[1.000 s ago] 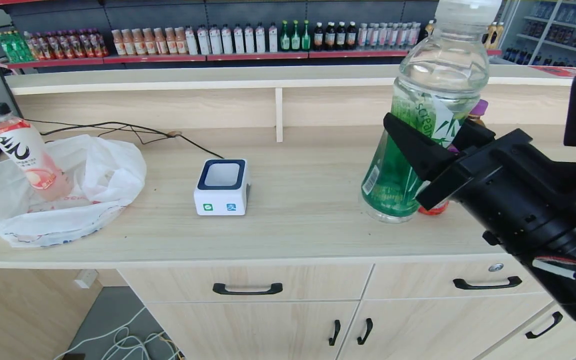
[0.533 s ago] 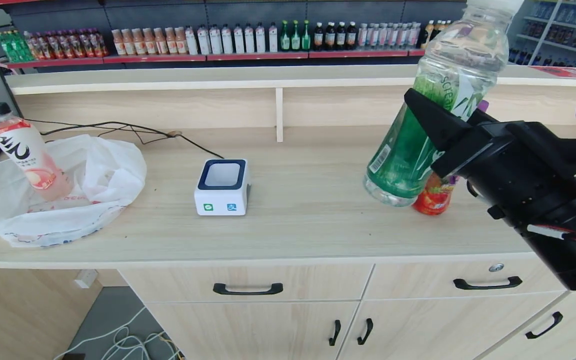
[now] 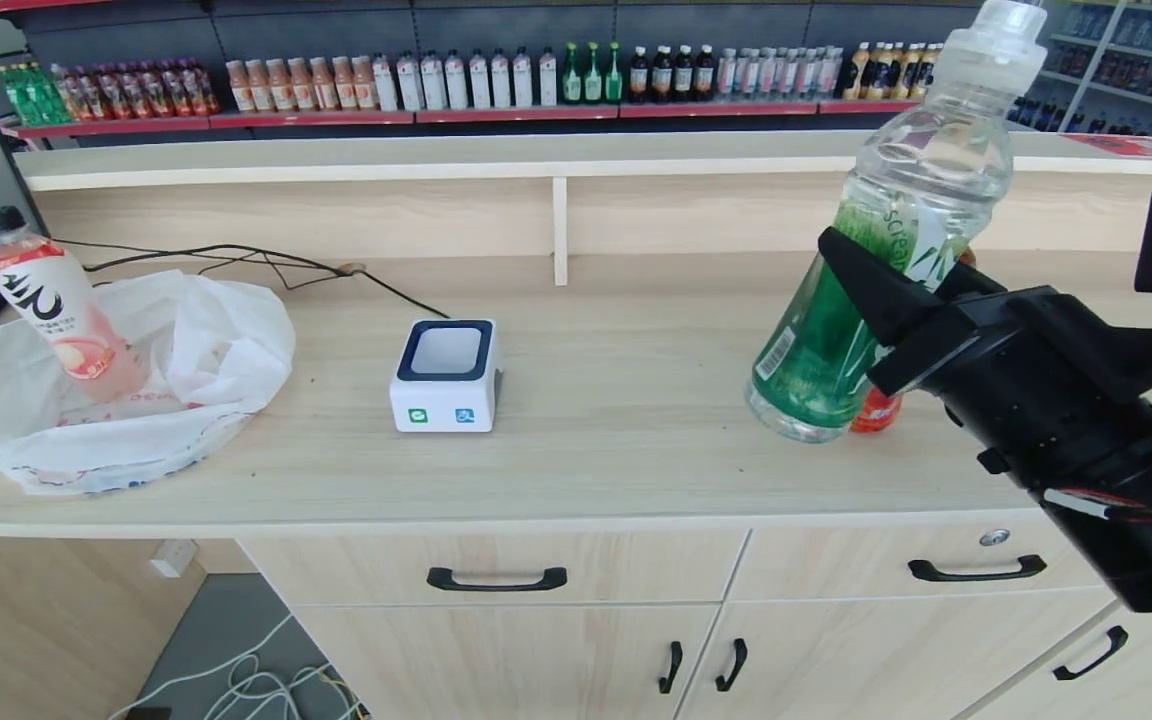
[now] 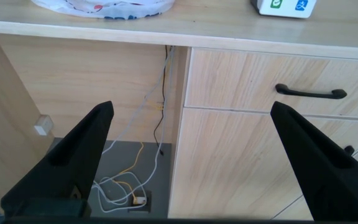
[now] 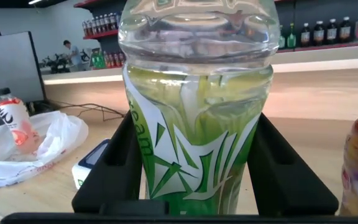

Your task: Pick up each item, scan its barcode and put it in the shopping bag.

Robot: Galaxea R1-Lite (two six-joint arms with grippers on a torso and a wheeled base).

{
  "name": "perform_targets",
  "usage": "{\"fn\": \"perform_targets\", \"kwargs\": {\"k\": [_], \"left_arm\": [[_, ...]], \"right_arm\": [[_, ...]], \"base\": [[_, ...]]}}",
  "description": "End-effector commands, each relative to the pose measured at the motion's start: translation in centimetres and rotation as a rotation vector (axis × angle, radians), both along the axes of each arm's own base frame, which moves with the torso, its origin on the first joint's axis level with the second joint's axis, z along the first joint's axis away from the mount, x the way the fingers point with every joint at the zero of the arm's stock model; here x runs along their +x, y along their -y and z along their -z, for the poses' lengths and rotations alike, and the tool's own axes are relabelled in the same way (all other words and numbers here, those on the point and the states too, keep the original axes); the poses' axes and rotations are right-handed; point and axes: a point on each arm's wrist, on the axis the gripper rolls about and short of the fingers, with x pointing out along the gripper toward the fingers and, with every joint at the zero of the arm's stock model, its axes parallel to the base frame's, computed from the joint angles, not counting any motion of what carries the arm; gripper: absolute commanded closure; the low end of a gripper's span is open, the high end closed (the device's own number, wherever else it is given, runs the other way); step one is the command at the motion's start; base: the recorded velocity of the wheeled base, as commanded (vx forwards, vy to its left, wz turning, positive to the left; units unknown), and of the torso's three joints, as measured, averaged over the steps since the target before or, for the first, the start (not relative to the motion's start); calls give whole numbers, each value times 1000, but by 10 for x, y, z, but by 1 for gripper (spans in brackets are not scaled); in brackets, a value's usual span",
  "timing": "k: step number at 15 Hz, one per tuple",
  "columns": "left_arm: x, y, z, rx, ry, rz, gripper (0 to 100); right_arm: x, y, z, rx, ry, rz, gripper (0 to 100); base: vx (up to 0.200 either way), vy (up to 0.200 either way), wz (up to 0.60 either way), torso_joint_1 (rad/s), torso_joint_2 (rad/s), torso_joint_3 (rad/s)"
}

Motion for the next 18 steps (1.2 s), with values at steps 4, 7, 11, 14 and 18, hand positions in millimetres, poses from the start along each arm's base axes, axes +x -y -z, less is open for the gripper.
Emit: {"fn": "perform_targets", "kwargs": {"k": [4, 7, 11, 14, 18], "left_arm": [[0, 0, 0, -4, 1, 0, 0], [0, 0, 0, -3, 1, 0, 0], [0, 0, 0, -3, 1, 0, 0], [0, 0, 0, -4, 1, 0, 0], [0, 0, 0, -1, 1, 0, 0]], "right_arm": [[-8, 5, 12, -26, -37, -2, 100], [-15, 11, 19, -33, -48, 2, 100], [-19, 17, 20, -36, -48, 14, 100], [-16, 15, 15, -28, -30, 14, 100], [-16, 17, 25, -69, -59, 46, 100]], "base": [[0, 200, 0, 10, 1, 4], [0, 200, 0, -1, 2, 5], [0, 200, 0, 5, 5, 0], [0, 200, 0, 2, 5, 2], [0, 200, 0, 0, 2, 0]]}}
